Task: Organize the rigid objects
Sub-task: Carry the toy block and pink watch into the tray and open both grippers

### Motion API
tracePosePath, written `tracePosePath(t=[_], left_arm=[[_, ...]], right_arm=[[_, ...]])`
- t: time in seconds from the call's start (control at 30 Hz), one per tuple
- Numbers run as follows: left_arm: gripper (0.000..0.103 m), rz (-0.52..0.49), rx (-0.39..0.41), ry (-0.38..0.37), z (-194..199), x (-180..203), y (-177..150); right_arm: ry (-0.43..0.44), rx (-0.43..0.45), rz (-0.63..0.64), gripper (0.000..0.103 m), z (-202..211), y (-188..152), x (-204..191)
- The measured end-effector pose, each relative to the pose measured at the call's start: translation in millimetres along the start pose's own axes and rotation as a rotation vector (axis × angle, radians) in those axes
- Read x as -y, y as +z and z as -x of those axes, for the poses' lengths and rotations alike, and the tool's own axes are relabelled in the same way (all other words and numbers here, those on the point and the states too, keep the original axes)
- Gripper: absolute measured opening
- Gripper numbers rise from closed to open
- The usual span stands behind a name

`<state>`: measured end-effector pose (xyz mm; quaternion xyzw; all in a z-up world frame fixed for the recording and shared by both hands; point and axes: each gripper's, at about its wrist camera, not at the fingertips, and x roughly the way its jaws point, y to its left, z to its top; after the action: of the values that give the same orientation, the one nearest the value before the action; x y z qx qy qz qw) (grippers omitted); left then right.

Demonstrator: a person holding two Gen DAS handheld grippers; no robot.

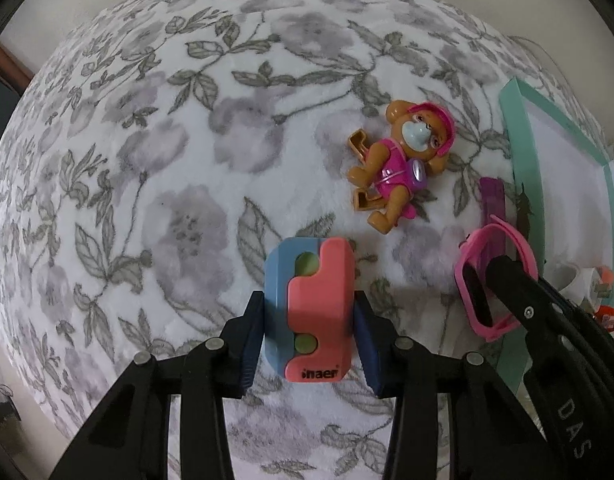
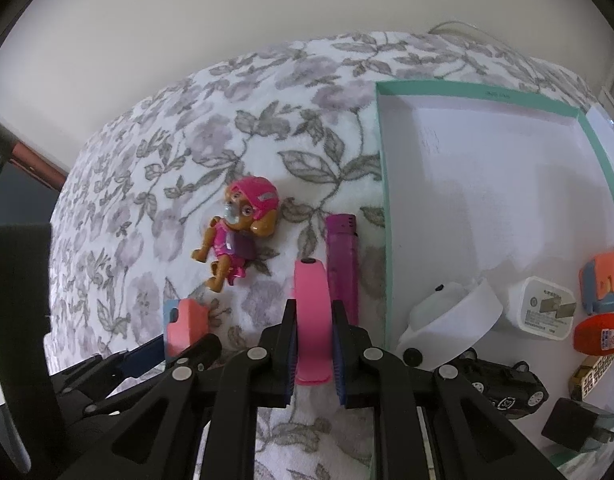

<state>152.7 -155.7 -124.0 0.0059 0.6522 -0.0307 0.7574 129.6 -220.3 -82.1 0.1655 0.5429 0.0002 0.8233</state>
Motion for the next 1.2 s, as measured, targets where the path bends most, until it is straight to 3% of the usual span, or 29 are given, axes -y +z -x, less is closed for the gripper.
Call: tracePosePath(t=[0.27,0.43,0.6,0.73,0.93,1.2], left_arm=[[0.044,0.051,0.042,-0.029,16,-15,5],[0.044,0.062,0.116,-0.134,54,-26,14],[0.044,0.019,0.221,-0.165,96,-44,11],[0.044,-0.064,0.277,-0.178,111,-30,13],[0.044,-0.175,0.275,-0.232,105,23,12],[0.044,-0.194,0.272,-0.252,77,68,20]], right_arm=[[0.017,0.035,0.023,0.016,19,5,-3],[0.030,0.153,0.017,0.016,62,15,0],[-0.041,0.258,-0.006,0.016,102,21,21],[-0.098,0.285,-0.047,0.016,118,24,46],[-0.163,0.279,-0.106,0.016,119,24,81],[-0.226,0.267,-0.180,0.016,110,19,127]])
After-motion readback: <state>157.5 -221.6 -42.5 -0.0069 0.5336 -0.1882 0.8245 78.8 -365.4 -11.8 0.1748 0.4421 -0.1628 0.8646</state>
